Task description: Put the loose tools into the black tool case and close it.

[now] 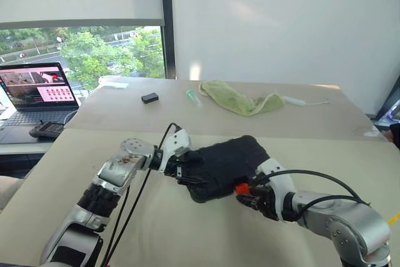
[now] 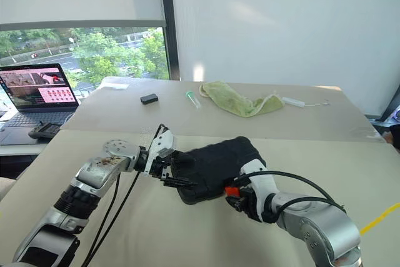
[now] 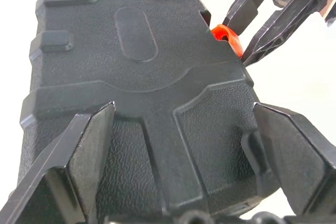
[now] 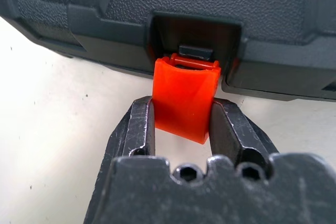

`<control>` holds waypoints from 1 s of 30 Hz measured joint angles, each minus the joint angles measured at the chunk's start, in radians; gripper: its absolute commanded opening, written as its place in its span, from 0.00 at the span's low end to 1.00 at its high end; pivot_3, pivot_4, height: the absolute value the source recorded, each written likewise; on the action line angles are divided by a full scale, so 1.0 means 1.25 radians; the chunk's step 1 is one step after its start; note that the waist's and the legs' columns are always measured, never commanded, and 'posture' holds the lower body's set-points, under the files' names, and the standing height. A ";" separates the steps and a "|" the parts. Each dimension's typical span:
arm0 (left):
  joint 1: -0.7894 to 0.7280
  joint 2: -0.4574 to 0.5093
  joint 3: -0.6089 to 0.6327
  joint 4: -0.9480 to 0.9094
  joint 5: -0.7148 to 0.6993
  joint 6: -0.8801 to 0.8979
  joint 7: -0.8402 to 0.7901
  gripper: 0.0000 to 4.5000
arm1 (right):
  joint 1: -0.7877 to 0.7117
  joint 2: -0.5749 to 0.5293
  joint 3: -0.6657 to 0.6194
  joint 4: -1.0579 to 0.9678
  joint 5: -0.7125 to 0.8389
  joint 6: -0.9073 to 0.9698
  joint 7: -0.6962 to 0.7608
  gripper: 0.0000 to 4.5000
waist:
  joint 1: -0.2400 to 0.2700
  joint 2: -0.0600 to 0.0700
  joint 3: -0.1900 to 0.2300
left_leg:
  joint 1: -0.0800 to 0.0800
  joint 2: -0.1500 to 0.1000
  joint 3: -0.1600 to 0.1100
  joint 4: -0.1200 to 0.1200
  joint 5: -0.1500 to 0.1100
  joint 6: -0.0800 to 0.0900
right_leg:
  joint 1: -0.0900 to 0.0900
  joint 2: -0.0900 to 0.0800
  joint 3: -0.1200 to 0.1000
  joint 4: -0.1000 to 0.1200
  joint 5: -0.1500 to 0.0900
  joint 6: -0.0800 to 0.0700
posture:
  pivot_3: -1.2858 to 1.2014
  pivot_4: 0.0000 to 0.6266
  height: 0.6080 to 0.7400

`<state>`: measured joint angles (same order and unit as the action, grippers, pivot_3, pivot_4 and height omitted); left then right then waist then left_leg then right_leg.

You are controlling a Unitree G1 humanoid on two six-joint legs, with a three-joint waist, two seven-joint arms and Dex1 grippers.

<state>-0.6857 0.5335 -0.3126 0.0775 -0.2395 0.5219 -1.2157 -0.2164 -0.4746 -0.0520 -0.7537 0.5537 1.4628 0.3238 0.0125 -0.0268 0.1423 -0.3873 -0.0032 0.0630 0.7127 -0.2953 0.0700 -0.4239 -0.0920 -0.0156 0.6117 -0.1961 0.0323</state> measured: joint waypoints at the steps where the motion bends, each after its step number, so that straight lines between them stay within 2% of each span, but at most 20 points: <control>1: -0.002 -0.001 -0.004 0.000 0.004 -0.001 0.002 1.00 | 0.003 0.003 0.001 0.001 -0.002 -0.008 -0.002 0.26 | 0.000 0.000 0.000 | 0.000 0.000 0.000 0.000 0.000 0.000 | 0.000 0.000 0.000 0.000 0.000 0.000 | 0.52 0.24 1.00; 7: -0.009 -0.014 -0.019 0.002 0.013 -0.001 0.007 1.00 | 0.064 -0.014 0.039 0.009 -0.039 -0.134 -0.004 0.26 | 0.000 0.000 0.000 | 0.002 0.000 0.000 0.000 0.000 0.000 | 0.001 0.000 0.001 0.000 0.000 0.000 | 0.52 0.24 1.00; 9: -0.011 -0.017 -0.020 0.006 0.014 -0.004 0.007 1.00 | 0.071 -0.023 0.041 0.015 -0.039 -0.156 0.001 0.48 | 0.000 0.000 0.000 | 0.002 0.000 0.000 0.000 0.000 0.000 | 0.001 0.000 0.001 0.000 0.000 0.000 | 0.52 0.24 1.00; 12: -0.012 -0.018 -0.022 0.008 0.015 -0.012 0.006 1.00 | 0.072 -0.036 0.027 0.025 -0.045 -0.171 0.000 0.68 | 0.002 0.000 0.000 | 0.001 0.000 0.000 0.001 0.000 0.000 | 0.001 0.000 0.001 0.000 0.000 0.000 | 0.52 0.24 1.00; 21: -0.018 -0.021 -0.024 0.016 0.015 -0.013 0.004 1.00 | 0.057 -0.029 -0.014 -0.015 -0.013 -0.098 -0.008 0.68 | 0.003 0.000 0.000 | 0.000 0.000 0.000 0.000 0.000 0.001 | 0.000 -0.001 0.000 -0.001 0.000 0.000 | 0.52 0.24 1.00; 30: -0.018 -0.021 -0.024 0.015 0.015 -0.014 0.004 1.00 | 0.068 0.014 -0.023 -0.064 -0.016 -0.025 -0.070 0.68 | 0.002 0.000 0.000 | 0.000 0.000 0.000 0.000 0.000 0.001 | 0.000 -0.001 0.000 -0.001 -0.001 0.000 | 0.52 0.24 1.00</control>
<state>-0.7079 0.5072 -0.3423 0.0965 -0.2212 0.5043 -1.2103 -0.1310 -0.4573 -0.0807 -0.8341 0.5333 1.4315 0.2368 0.0153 -0.0266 0.1419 -0.3875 -0.0027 0.0627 0.7128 -0.2958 0.0711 -0.4239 -0.0932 -0.0152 0.6110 -0.1969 0.0329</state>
